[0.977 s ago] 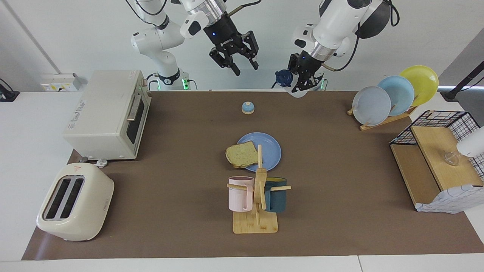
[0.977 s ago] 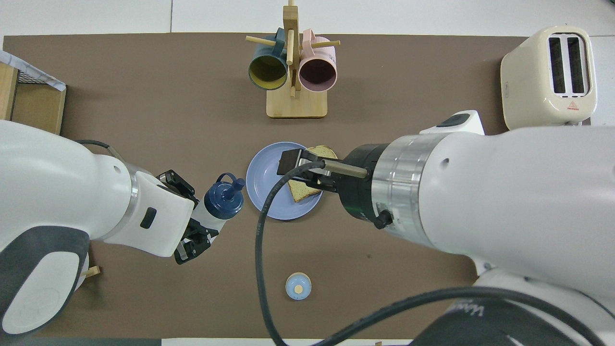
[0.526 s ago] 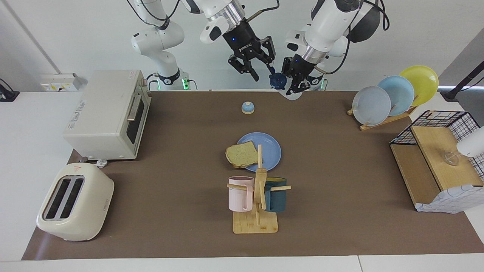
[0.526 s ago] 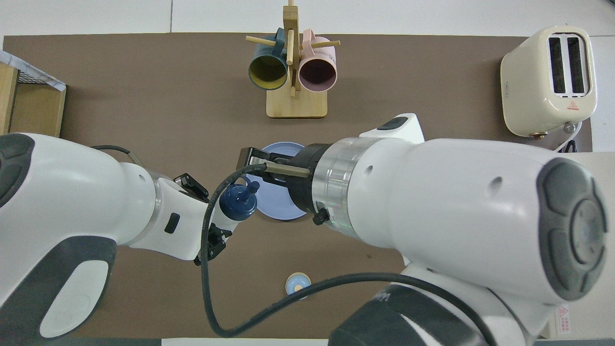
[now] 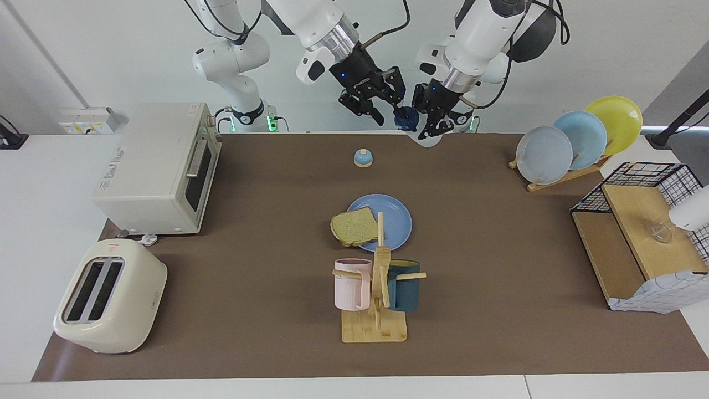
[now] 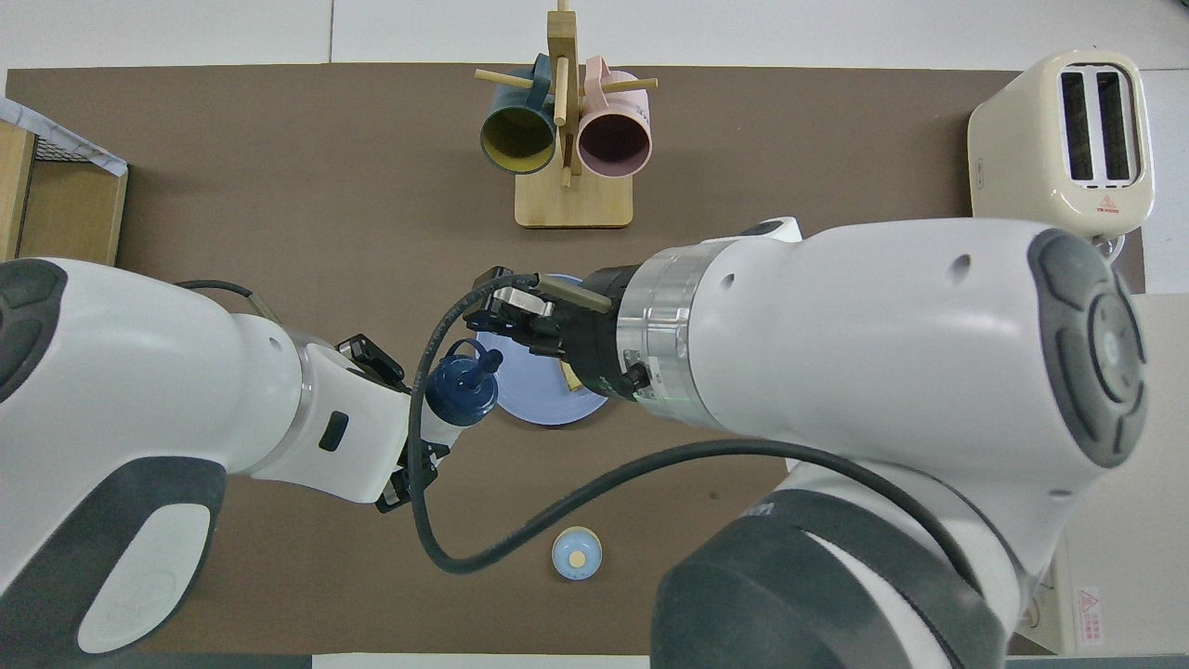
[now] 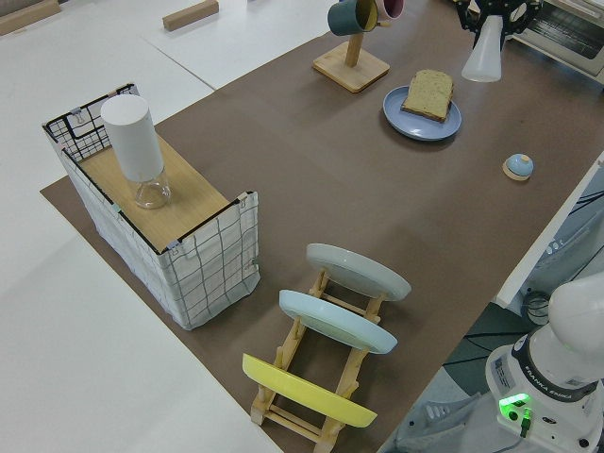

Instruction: Put bread on plate and add seasoning

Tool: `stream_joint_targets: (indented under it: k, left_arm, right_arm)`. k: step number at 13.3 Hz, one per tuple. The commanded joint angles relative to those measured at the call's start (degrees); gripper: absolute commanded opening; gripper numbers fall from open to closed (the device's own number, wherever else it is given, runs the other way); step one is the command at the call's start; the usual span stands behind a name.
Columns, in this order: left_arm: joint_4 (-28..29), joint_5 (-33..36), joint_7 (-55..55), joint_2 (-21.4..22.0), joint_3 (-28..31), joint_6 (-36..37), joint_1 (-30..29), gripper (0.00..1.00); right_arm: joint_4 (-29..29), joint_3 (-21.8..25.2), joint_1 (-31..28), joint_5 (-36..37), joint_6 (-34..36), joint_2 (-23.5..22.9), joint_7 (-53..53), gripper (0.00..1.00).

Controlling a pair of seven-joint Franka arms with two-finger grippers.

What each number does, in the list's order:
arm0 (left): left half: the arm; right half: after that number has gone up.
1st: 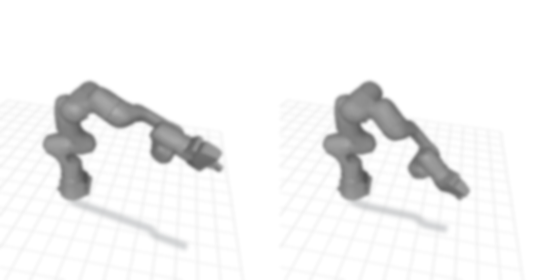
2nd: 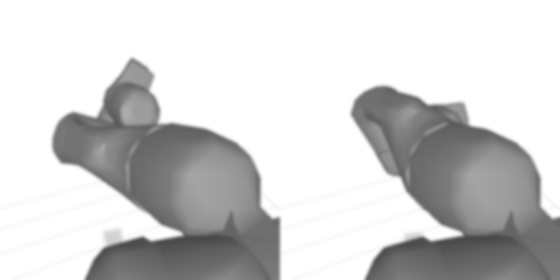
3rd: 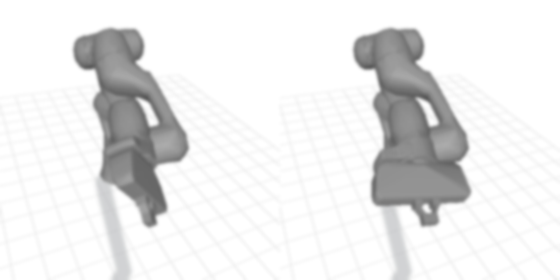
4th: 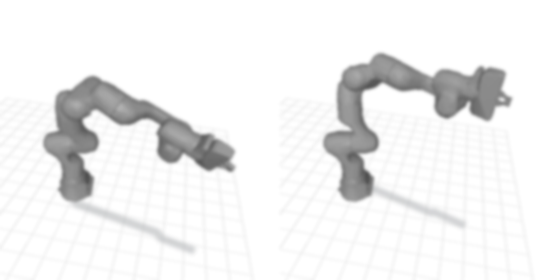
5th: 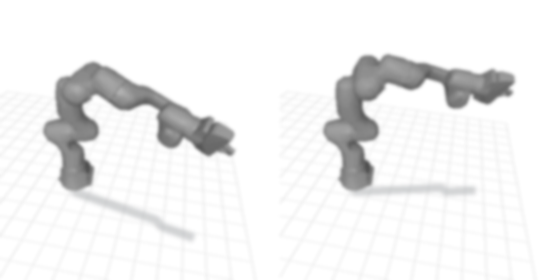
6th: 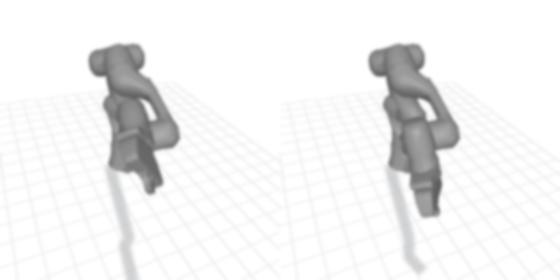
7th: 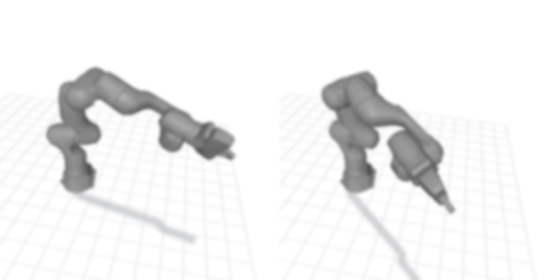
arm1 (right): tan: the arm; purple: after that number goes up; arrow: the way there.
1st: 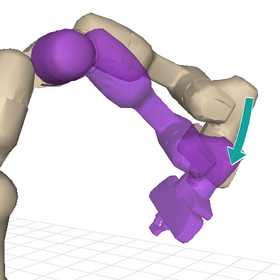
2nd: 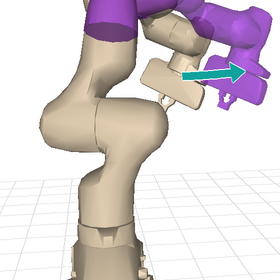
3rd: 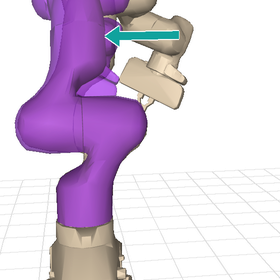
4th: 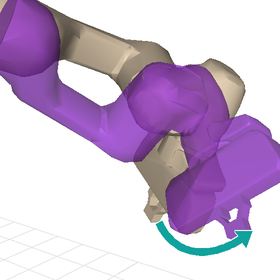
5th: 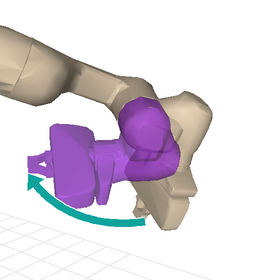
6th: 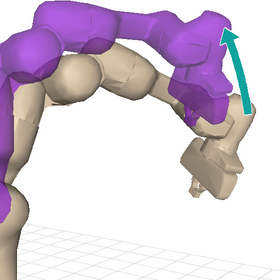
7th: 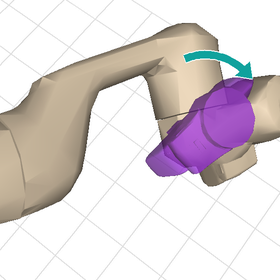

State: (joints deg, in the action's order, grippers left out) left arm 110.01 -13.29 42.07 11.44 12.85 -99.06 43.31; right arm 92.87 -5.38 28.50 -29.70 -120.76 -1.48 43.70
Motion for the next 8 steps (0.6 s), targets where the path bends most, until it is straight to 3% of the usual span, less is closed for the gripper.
stream_joint_targets:
  k: [1, 6, 8]
  left_arm:
    - [2.0, -0.1, -1.0, 1.8, 0.3, -1.3, 0.8, 0.19]
    - [1.9, -0.1, -1.0, 1.8, 0.3, -1.5, 0.8, 0.19]
    - [1.9, -0.1, -1.0, 1.8, 0.3, -1.7, 0.8, 0.19]
  right_arm:
    - [0.2, -0.3, 0.1, -0.3, 0.8, 0.7, 0.8, 0.54]
    - [0.3, -0.8, 0.3, 1.7, 1.0, 1.0, 0.4, 0.32]
    - [0.4, -0.7, 1.1, 2.2, 1.0, 1.0, 0.4, 0.32]
